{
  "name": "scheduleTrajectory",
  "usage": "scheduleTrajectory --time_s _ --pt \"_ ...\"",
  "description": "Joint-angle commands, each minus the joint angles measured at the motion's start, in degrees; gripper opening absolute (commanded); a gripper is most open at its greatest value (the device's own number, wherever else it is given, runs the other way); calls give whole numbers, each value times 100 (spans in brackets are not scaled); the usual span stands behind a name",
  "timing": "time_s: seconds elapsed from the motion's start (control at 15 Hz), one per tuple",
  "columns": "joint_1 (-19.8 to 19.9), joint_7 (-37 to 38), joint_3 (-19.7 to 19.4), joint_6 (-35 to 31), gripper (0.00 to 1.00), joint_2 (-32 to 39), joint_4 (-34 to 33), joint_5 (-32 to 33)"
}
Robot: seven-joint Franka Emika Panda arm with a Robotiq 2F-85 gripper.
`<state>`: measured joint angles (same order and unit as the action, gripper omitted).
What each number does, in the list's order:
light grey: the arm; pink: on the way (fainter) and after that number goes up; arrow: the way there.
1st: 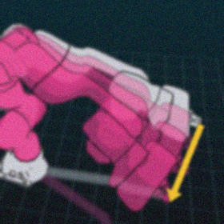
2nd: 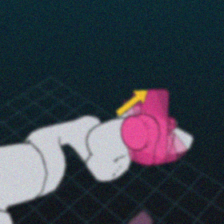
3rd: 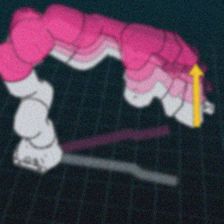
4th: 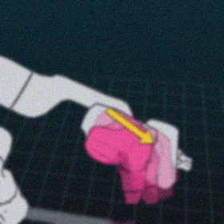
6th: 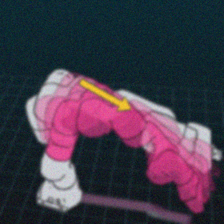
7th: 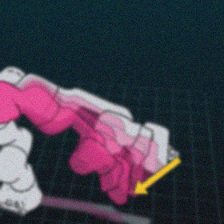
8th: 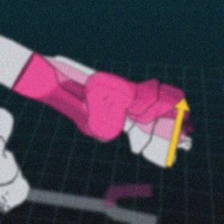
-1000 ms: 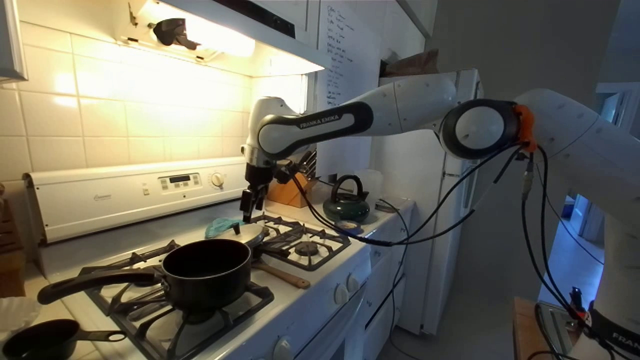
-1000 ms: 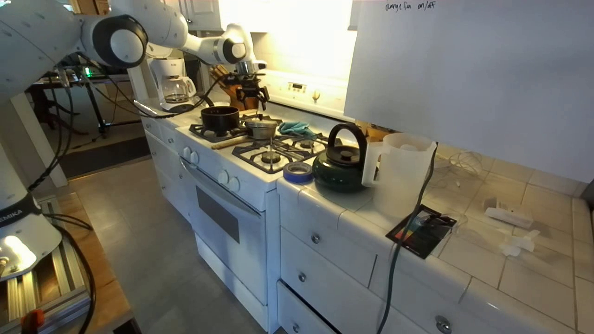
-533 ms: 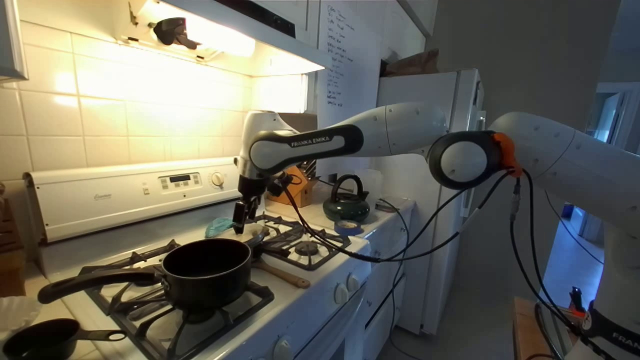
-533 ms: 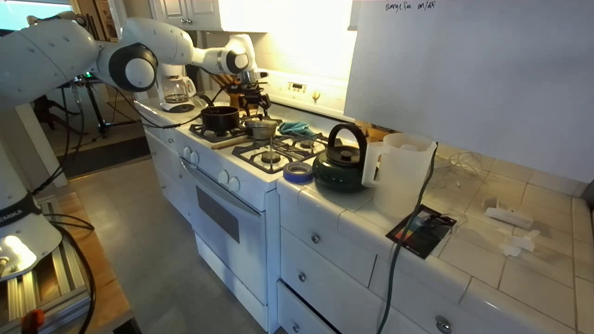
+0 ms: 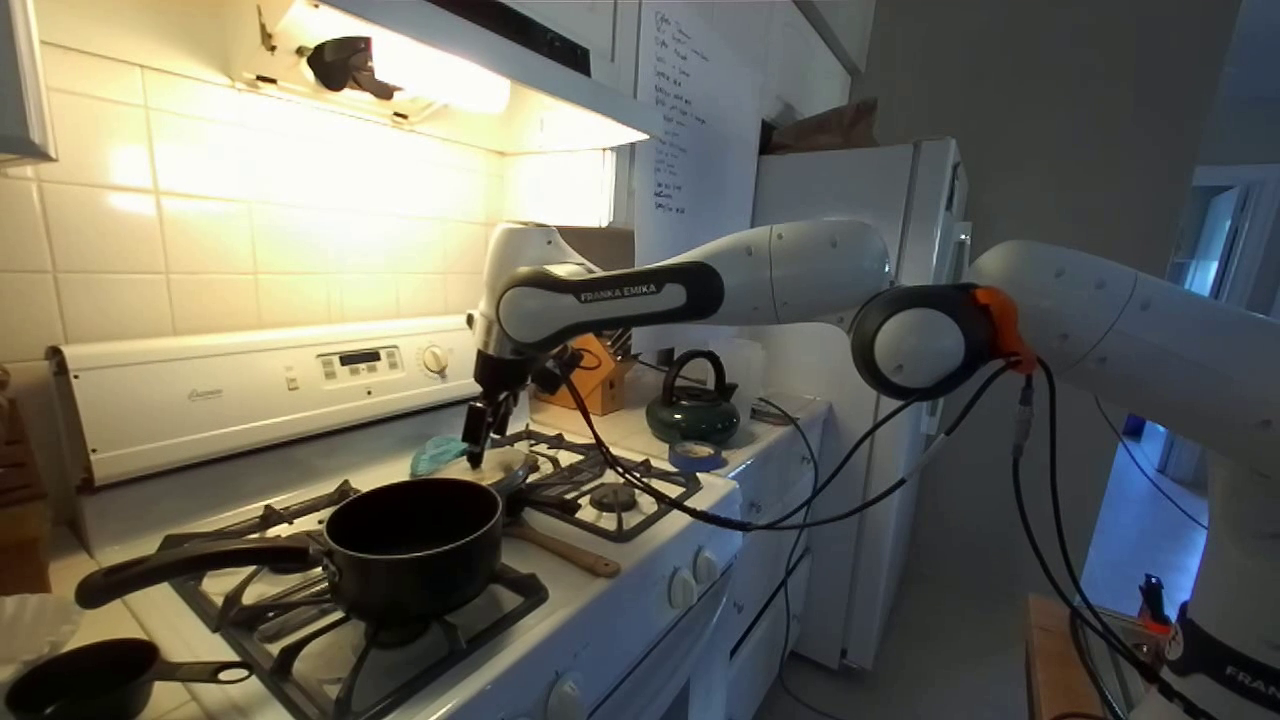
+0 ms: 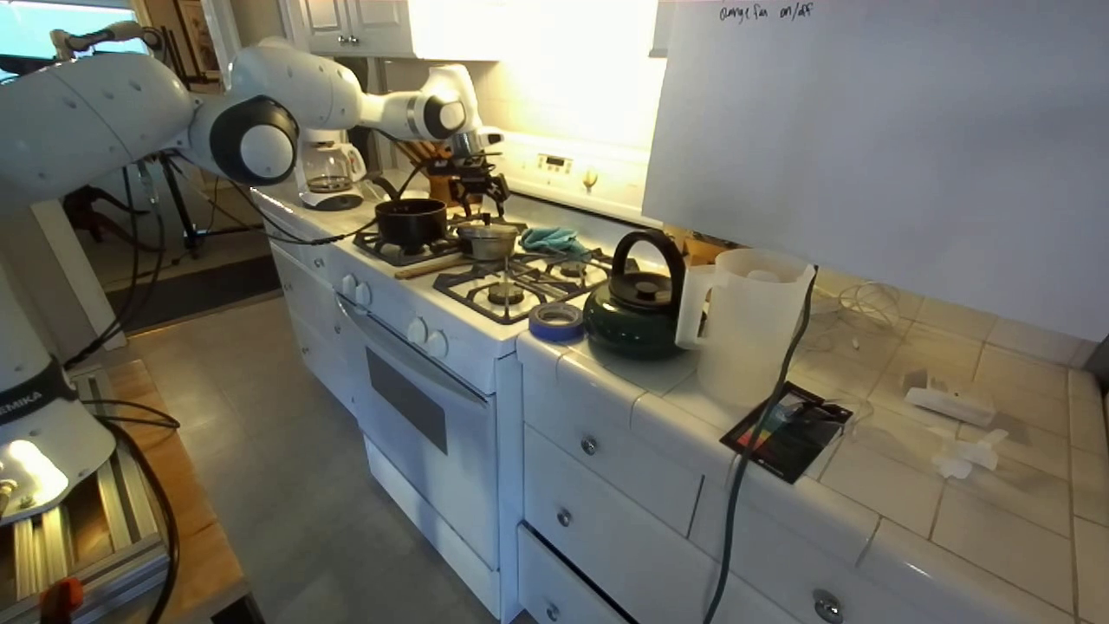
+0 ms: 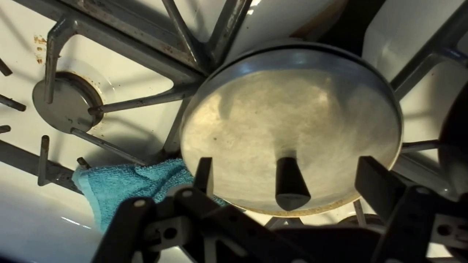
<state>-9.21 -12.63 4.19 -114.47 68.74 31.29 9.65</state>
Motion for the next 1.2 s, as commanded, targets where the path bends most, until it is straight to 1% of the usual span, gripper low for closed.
scheduleTrajectory --time_s 0.0,0.07,0.13,0.2,0.27,0.33,0.4,0.47,0.53,0.67,0.93,1.0,1.13 --pt "-12 -34 -40 80 99 248 -355 9" --pt "-17 -51 -43 98 96 264 -362 9" --pt "-23 -61 -47 94 87 282 -374 13" --pt "-30 -62 -50 89 77 297 -383 17" --pt "-39 -66 -53 83 63 312 -394 24" --pt "-44 -73 -57 81 54 319 -399 30" --pt "-59 -73 -78 61 77 320 -410 56" --pt "-73 -81 -96 35 89 308 -422 80" --pt "-85 -82 -113 10 94 292 -433 100" --pt "-115 -90 -160 -85 100 256 -467 135" --pt "-150 -93 -233 -359 100 214 -506 122" --pt "-203 -129 -338 -200 100 482 -1006 10" --pt "-207 -105 -380 -227 100 525 -1092 -13"
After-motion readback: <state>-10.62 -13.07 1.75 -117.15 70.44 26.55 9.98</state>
